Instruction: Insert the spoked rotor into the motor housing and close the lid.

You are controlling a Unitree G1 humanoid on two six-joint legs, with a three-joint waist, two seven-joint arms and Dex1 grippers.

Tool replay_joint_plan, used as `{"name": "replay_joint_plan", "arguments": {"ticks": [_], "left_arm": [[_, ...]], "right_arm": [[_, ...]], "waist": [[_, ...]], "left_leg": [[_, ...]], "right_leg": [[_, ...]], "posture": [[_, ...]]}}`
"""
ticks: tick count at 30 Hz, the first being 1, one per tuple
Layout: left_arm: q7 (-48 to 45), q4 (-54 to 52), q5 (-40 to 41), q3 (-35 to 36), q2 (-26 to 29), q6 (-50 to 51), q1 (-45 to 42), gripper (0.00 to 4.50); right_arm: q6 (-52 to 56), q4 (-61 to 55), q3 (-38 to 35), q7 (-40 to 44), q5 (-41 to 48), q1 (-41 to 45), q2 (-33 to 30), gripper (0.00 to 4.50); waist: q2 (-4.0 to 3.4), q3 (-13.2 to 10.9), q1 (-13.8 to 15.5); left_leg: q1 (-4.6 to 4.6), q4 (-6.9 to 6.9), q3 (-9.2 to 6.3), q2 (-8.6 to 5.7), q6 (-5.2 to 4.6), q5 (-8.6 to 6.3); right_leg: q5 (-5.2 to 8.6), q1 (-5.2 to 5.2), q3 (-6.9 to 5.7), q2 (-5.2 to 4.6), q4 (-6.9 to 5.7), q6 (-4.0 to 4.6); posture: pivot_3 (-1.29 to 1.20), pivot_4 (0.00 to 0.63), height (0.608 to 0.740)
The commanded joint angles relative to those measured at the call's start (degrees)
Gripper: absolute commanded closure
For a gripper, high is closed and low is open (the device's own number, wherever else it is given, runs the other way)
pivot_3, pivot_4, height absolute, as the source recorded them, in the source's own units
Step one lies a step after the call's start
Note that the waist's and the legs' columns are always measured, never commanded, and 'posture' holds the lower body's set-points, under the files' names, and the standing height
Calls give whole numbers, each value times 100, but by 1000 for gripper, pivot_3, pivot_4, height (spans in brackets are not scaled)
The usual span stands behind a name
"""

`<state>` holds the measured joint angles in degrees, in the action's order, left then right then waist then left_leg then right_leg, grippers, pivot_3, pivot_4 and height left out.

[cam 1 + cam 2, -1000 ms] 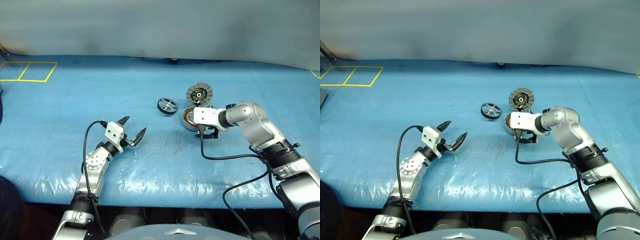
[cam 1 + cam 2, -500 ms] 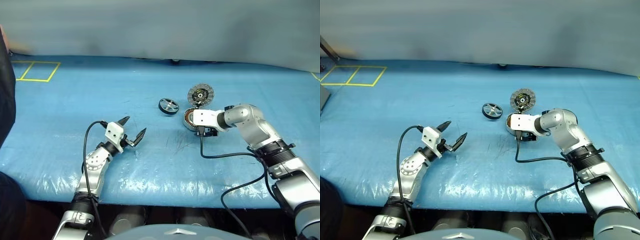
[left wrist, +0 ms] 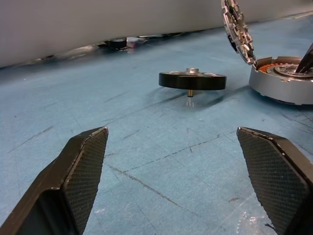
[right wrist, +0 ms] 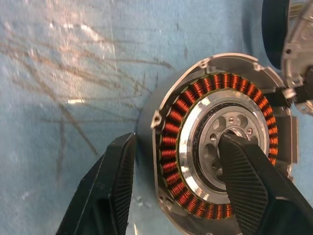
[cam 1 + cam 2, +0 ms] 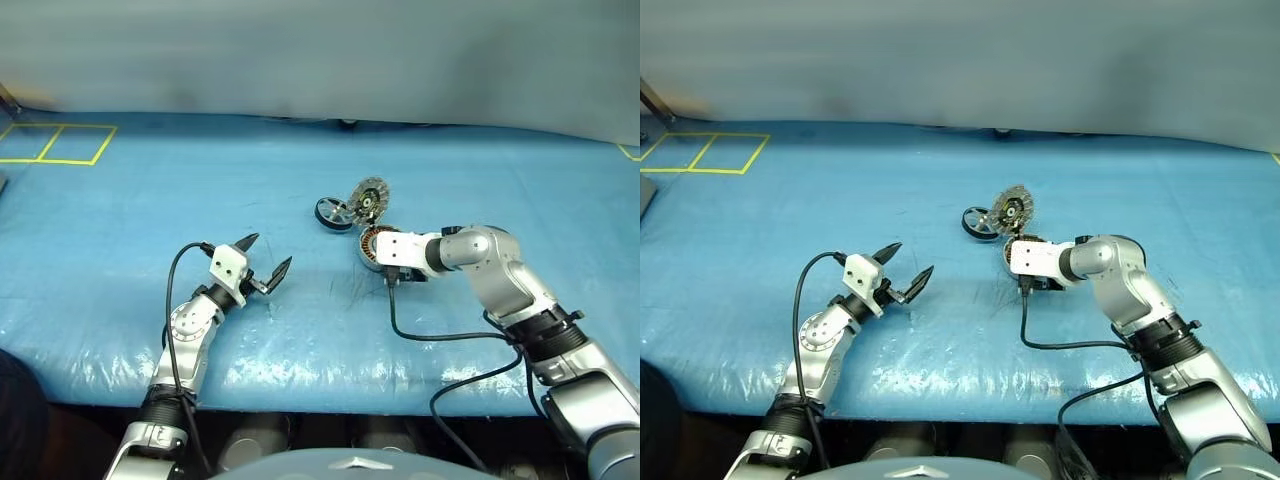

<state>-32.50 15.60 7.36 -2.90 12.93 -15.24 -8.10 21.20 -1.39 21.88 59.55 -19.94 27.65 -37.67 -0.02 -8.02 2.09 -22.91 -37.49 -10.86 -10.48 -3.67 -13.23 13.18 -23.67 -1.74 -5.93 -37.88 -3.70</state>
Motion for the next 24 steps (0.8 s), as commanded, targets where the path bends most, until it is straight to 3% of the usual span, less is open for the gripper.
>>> {"name": "replay_joint_plan", "arguments": {"ticks": [1,10,20,22,24], "left_arm": [[-7,-177,11,-16,4,-78,-9,0],[-53,-90,21,-34,-5,-84,-50,0],[-31,-111,13,-83,-76,-108,-13,0],[-19,-151,15,-78,-68,-110,36,0],[-12,-177,17,-78,-61,-107,66,0]], "right_arm": [[513,-615,188,-60,41,-388,265,1860],[1161,-1428,98,-358,-20,-760,273,1860],[1175,-1002,84,-441,29,-671,54,1860],[1224,-1004,73,-446,69,-712,51,2340],[1245,-1015,63,-489,85,-745,46,2389]], "waist": [[2,2,-9],[1,2,-7],[2,2,36],[3,3,36],[3,3,36]], "left_leg": [[0,0,2,2,1,0],[2,0,8,7,3,-3],[11,-4,11,7,2,-3],[17,-5,11,7,1,-3],[21,-5,11,7,-1,-5]], "right_leg": [[0,-1,3,2,-1,0],[-1,-6,16,15,0,3],[-4,-5,18,15,6,-2],[-4,-5,19,17,6,-2],[-4,-4,21,19,6,-3]], "posture": [[0,150,740],[0,150,740],[0,150,740],[0,150,740],[0,150,740]]}}
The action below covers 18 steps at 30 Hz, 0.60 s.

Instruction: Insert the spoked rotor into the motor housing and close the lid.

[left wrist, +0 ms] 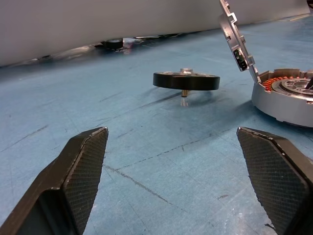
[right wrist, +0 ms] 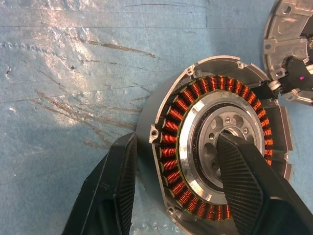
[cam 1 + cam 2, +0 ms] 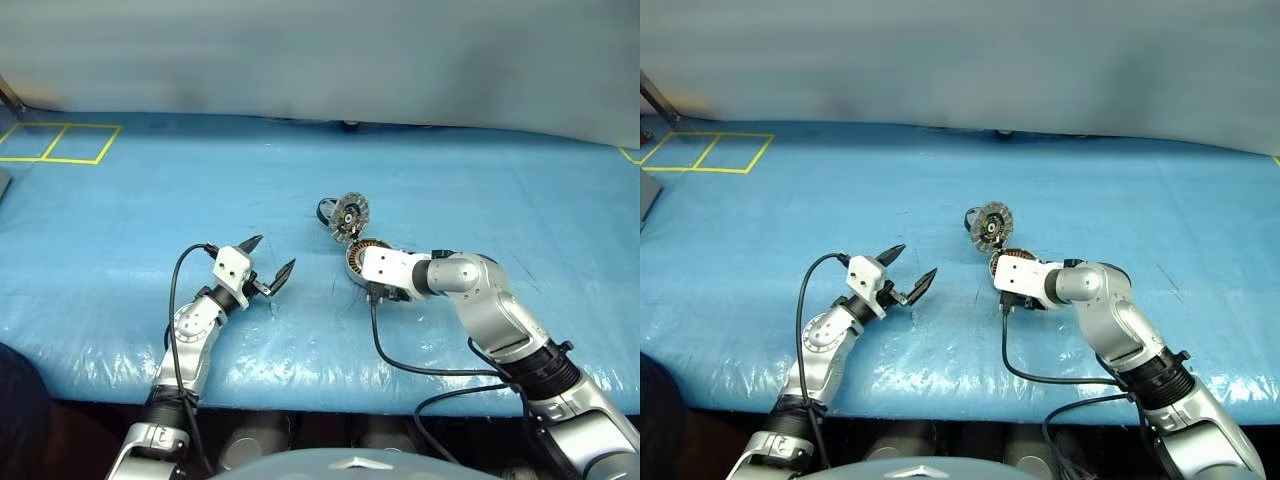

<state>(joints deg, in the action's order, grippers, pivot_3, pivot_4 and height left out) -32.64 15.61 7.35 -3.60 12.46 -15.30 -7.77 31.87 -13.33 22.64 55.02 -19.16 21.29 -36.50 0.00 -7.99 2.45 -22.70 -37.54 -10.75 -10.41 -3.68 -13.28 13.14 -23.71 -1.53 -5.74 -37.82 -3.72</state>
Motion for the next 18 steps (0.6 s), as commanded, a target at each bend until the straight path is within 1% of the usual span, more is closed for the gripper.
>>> {"name": "replay_joint_plan", "arguments": {"ticks": [1,8,13,18], "left_arm": [[5,-191,18,-7,-9,-96,48,0],[27,-213,13,0,2,-85,65,0],[80,-221,0,22,-3,-96,58,0],[82,-270,-10,-5,15,-62,117,0]], "right_arm": [[198,161,-61,-125,20,-138,-33,2389],[456,-262,-339,-458,418,-330,380,2389],[1076,-797,-478,-1030,475,-690,948,2389],[1636,-1584,-171,-1308,444,-1166,1267,2389]], "waist": [[0,0,1],[2,1,2],[1,1,-13],[1,1,-26]], "left_leg": [[0,0,0,1,0,0],[0,0,1,2,2,1],[-2,8,3,6,4,1],[-2,25,8,6,5,-1]], "right_leg": [[0,0,0,1,0,0],[-1,-1,5,3,-1,0],[0,-4,12,7,-2,1],[0,-9,23,9,0,2]], "posture": [[0,150,740],[0,150,740],[0,150,740],[0,150,740]]}}
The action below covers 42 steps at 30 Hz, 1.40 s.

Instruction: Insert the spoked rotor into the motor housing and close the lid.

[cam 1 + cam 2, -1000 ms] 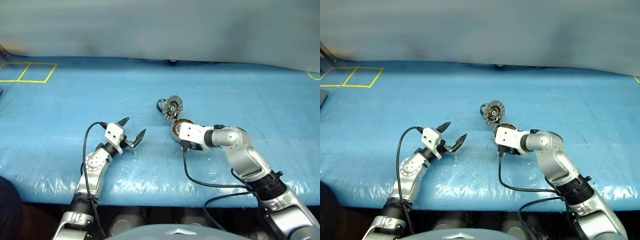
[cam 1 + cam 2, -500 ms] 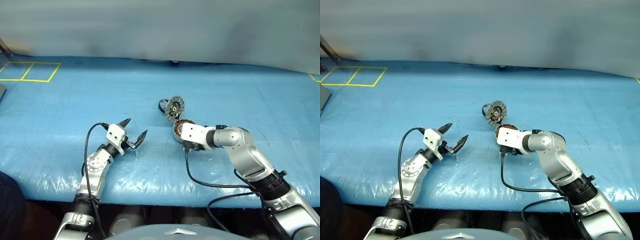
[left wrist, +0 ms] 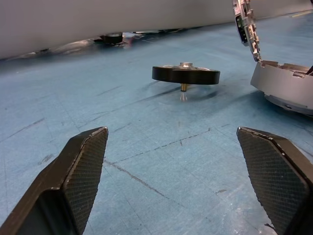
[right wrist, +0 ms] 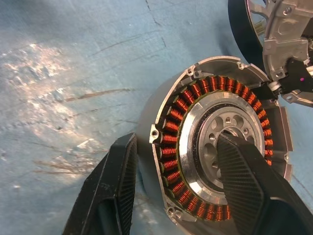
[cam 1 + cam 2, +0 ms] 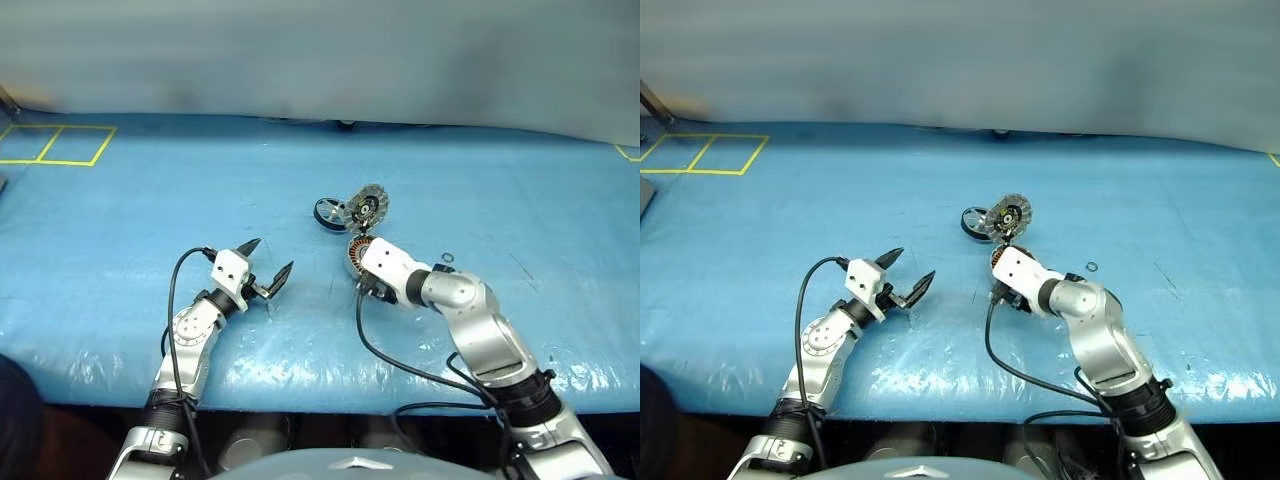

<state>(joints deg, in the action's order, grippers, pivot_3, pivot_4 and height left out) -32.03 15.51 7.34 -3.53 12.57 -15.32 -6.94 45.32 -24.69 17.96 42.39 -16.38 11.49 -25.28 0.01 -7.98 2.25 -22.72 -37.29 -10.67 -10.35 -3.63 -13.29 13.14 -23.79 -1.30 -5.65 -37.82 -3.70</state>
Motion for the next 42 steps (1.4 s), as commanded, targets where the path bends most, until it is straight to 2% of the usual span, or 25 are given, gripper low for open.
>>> {"name": "replay_joint_plan", "arguments": {"ticks": [1,11,24,26,30,37,41,42], "left_arm": [[18,-265,-11,-19,6,-51,34,0],[-20,-300,-36,-1,106,-36,-56,0],[115,-552,-47,105,238,-5,228,0],[121,-562,-55,97,240,5,239,0],[103,-531,-89,37,243,14,232,0],[67,-426,-105,-22,210,-2,142,0],[43,-370,-73,-2,239,-21,74,0],[27,-339,-62,13,256,-36,42,0]], "right_arm": [[377,-563,345,-91,176,-223,194,2389],[1017,-860,613,-554,389,-59,751,2389],[1464,-799,645,-825,969,169,1035,2389],[1496,-815,604,-864,1097,155,1088,1641],[1636,-918,95,-1112,1499,186,1577,459],[1825,-1211,-719,-1381,2205,326,2111,459],[1853,-1412,-1101,-1438,2511,287,1994,459],[1763,-1462,-1241,-1405,2518,153,1785,459]], "waist": [[0,0,-16],[-1,-1,-65],[-1,-1,-122],[-1,-1,-121],[-1,-1,-117],[-2,-2,-108],[-2,-1,-112],[-2,-1,-112]], "left_leg": [[0,1,1,0,1,-1],[1,3,8,7,4,-1],[0,13,24,8,4,0],[0,13,26,8,4,0],[-3,15,26,8,5,0],[-3,15,33,5,2,-1],[-3,18,35,6,3,-1],[-3,18,36,5,2,-1]], "right_leg": [[0,-1,2,0,0,0],[1,-20,10,8,-1,1],[0,-37,30,10,-3,1],[0,-37,31,10,-3,1],[0,-43,33,11,-6,1],[-1,-45,40,10,-6,-1],[-1,-49,42,11,-8,0],[-1,-49,43,10,-7,0]], "posture": [[0,150,740],[0,150,740],[0,150,740],[0,150,740],[0,150,740],[0,150,740],[0,150,740],[0,150,740]]}}
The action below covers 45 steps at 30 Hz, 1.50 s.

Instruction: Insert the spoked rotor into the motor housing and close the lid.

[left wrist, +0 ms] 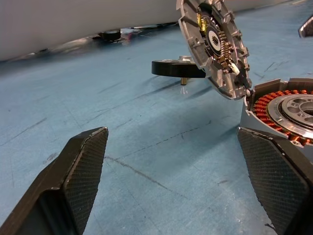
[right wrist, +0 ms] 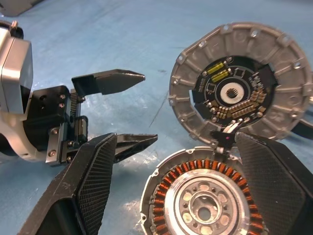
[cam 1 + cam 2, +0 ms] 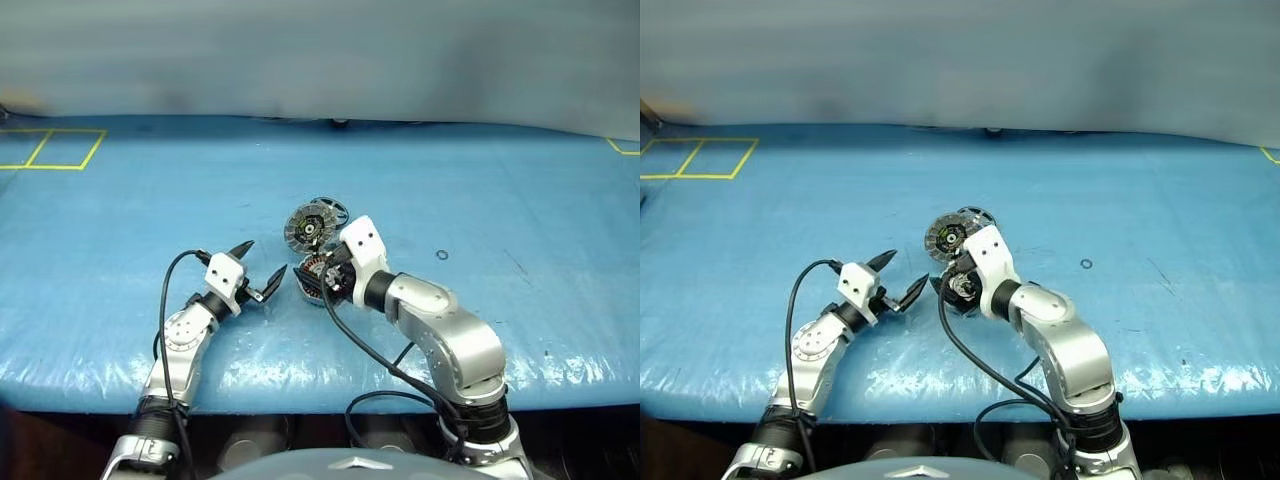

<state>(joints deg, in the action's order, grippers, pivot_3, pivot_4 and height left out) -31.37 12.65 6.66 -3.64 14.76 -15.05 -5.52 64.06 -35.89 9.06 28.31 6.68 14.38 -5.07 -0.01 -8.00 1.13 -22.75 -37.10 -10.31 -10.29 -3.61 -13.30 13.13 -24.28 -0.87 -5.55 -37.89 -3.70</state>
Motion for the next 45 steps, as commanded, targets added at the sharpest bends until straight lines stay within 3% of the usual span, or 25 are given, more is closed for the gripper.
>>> {"name": "replay_joint_plan", "arguments": {"ticks": [1,4,8,20,36,39,45], "left_arm": [[-57,-26,15,38,54,-79,-127,0],[-118,44,38,69,93,-135,-180,0],[-263,113,103,99,156,-190,-205,0],[-710,226,300,202,224,-435,-179,0],[-698,397,242,113,48,-668,-152,0],[-688,380,228,103,43,-675,-129,0],[-668,351,224,102,67,-660,-88,0]], "right_arm": [[-247,-359,-437,10,160,-290,-494,459],[-1104,-188,-711,-100,-146,-857,-1179,459],[-1954,312,-1225,-273,-226,-1432,-1573,459],[-2392,2116,-2354,-1649,-163,-1243,-1045,459],[-3692,4241,-2222,-1307,147,-418,-1102,459],[-3668,4440,-2288,-1371,180,-353,-1109,1018],[-3385,4293,-2223,-1462,135,-468,-1171,3052]], "waist": [[2,1,13],[2,1,62],[1,0,41],[-1,0,23],[-1,2,-35],[1,5,-28],[0,11,-25]], "left_leg": [[0,1,2,0,-1,0],[-1,1,5,-5,-7,-4],[-1,3,22,0,-9,-5],[3,0,46,19,-4,0],[11,-3,54,22,-29,14],[13,-5,55,25,-29,14],[13,-5,55,26,-30,14]], "right_leg": [[0,0,1,0,1,0],[-1,0,2,-4,4,-2],[-1,-3,14,-4,2,-3],[-6,-9,29,7,-5,4],[-11,-4,35,9,-6,9],[-13,-1,35,11,-6,10],[-14,-1,36,12,-6,10]], "posture": [[0,150,740],[0,150,740],[0,150,740],[0,150,740],[0,150,740],[0,150,740],[0,150,740]]}}
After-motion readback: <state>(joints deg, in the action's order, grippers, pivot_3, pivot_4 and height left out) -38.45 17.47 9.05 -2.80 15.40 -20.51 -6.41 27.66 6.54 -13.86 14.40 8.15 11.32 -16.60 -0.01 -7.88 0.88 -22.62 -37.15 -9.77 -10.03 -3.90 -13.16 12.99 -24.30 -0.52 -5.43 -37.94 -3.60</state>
